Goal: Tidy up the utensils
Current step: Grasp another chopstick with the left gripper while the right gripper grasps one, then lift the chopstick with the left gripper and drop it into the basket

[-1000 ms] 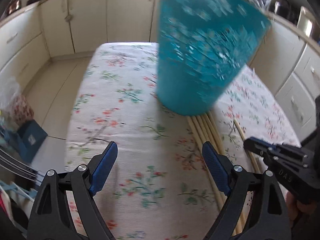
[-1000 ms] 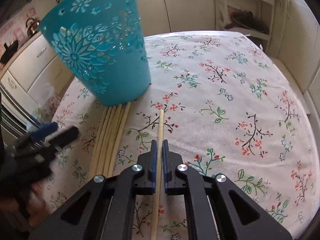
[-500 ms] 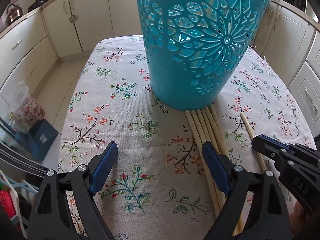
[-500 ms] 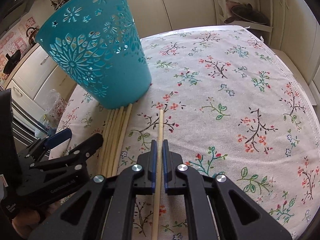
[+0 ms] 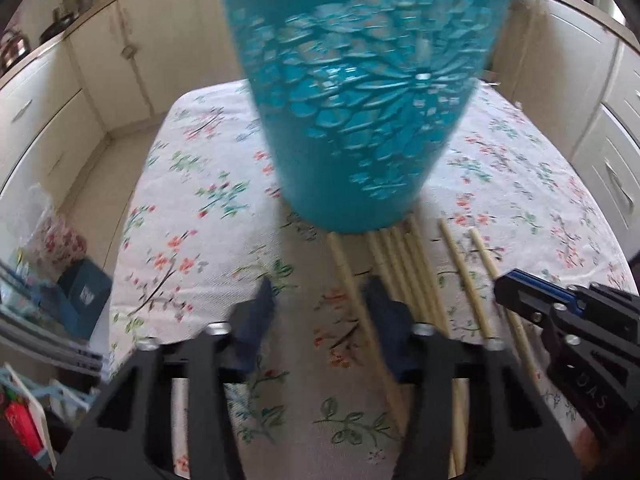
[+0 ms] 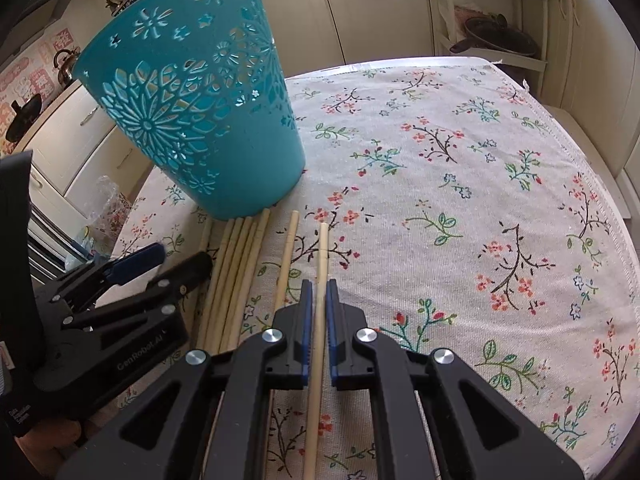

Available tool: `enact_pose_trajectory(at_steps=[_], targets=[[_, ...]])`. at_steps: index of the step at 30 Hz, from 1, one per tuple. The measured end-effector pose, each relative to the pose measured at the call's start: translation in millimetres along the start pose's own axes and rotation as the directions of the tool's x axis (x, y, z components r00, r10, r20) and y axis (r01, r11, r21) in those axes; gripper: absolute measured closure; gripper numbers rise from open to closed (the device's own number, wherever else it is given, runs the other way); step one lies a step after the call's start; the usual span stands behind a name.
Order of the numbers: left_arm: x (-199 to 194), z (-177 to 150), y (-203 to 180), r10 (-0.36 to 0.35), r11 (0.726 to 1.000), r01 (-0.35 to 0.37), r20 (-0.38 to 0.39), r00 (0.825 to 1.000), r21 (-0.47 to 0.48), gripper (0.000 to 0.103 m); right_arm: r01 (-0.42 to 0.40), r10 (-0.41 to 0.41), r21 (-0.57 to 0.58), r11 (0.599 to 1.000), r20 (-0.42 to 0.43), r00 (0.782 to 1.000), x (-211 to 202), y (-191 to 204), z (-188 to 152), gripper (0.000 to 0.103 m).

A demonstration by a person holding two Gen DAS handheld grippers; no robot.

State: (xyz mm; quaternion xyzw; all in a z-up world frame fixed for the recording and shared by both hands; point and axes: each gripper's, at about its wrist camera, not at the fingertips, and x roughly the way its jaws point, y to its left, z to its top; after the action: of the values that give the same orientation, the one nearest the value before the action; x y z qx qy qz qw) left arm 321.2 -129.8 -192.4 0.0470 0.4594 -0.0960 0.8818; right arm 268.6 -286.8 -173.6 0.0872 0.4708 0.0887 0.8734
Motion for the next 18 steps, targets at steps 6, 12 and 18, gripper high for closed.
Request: enact_pose_trajectory(at_steps=[6, 12, 18], targets=[[-0.5, 3.0, 10.4, -0.095, 0.995, 0.095, -0.04, 0.995, 0.008, 0.096, -0.003, 0.003, 0.001, 1.0, 0.004, 1.0, 0.4, 0.6, 0.1, 0.096], [2.6, 14.0, 12.4, -0.064, 0.997, 0.069, -0.112, 0.992, 0.041, 0.095, -0.006, 0.006, -0.002, 1.0, 0.016, 1.0, 0.8, -0.4, 0.2, 0.095], [-5.6, 1.1, 13.8, -0.076, 0.994, 0.082, -0.091, 0.993, 0.07, 0.098, 0.005, -0.004, -0.018, 1.0, 0.025, 1.0, 0.3, 2.2, -1.3, 0.096]])
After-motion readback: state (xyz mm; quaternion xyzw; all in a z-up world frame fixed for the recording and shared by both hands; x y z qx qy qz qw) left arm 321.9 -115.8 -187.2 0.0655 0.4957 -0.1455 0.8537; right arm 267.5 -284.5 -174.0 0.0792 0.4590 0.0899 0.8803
